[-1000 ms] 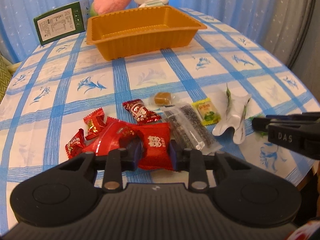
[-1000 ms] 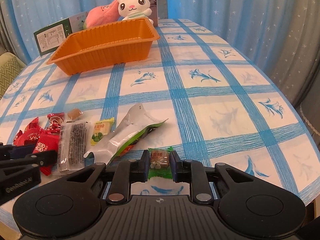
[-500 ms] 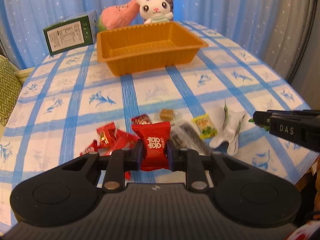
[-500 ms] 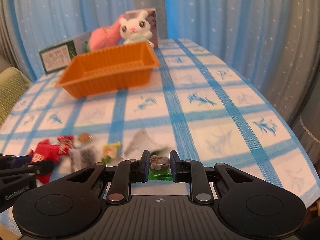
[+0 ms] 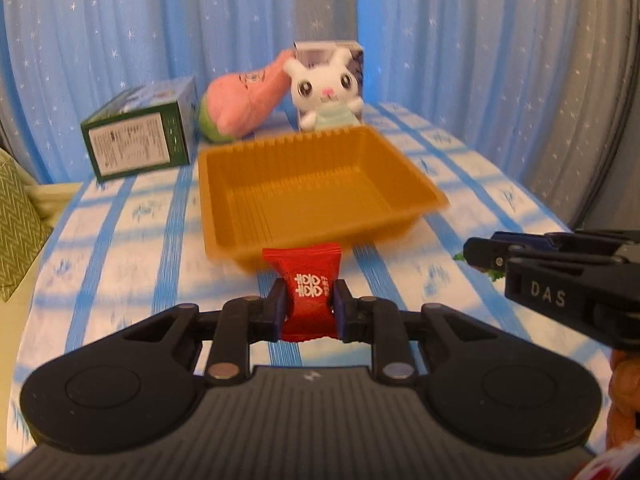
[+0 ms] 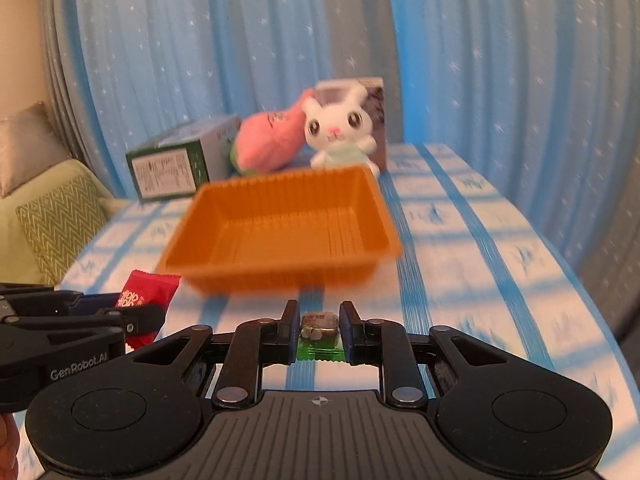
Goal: Organize snacks
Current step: 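Carry both candies into the orange tray and open both grippers to release them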
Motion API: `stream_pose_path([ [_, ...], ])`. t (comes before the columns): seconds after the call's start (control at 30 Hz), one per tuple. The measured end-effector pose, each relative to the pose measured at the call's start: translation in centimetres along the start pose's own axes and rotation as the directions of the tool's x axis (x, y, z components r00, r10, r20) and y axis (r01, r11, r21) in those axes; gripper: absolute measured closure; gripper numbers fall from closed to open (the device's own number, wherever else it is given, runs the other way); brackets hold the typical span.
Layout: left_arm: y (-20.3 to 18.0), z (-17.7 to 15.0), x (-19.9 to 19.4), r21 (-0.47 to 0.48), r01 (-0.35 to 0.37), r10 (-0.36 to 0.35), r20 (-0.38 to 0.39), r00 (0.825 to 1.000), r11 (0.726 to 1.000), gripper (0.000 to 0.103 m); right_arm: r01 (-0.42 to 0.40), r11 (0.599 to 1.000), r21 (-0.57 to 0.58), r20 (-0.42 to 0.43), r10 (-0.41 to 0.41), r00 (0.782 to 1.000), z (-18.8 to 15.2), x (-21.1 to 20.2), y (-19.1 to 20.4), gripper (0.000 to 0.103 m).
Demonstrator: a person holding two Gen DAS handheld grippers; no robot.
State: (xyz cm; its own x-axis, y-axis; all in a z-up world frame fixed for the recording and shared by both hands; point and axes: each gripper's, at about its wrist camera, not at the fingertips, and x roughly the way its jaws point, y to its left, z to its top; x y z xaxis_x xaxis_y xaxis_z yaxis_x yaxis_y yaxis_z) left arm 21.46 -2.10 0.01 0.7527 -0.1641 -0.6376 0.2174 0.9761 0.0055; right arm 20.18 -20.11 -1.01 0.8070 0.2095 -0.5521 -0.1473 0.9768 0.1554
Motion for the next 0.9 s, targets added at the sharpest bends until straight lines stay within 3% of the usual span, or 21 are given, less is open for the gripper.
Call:
stream_pose_path([
  [0.33,2.8,6.7,6.6,-0.002,-0.010,0.010,0.016,1.000,1.000,0.082,-0.035,0.999,-0.015,0.024,0.036,0.999,8.1,8.9,-0.5,0.082],
  [0.73,5.0,7.9,13.0,-0.022,-0.020,0.019,-0.039,0.999,1.000,0.081,-0.049,0.999,-0.010,-0.058,0.048,0.997,8.6,15.4,-0.3,0.082],
  [0.77,5.0,7.8,13.2,-0.020,-0.024,0.023,-0.037,0.999,1.000,0.078,-0.050,0.999,-0.009,-0.063,0.050,0.997,8.5,15.7,-0.3,0.082],
  [0.87,5.3,7.6,13.3,-0.005,-0.037,0.037,-0.038,0.999,0.999,0.044,-0.054,0.998,-0.010,-0.074,0.053,0.996,8.4,16.0,-0.3,0.082],
  [0.9,5.5,7.5,13.2,-0.004,-0.037,0.037,-0.034,0.999,0.999,0.041,-0.057,0.998,-0.008,-0.077,0.056,0.995,8.3,16.1,-0.3,0.082],
])
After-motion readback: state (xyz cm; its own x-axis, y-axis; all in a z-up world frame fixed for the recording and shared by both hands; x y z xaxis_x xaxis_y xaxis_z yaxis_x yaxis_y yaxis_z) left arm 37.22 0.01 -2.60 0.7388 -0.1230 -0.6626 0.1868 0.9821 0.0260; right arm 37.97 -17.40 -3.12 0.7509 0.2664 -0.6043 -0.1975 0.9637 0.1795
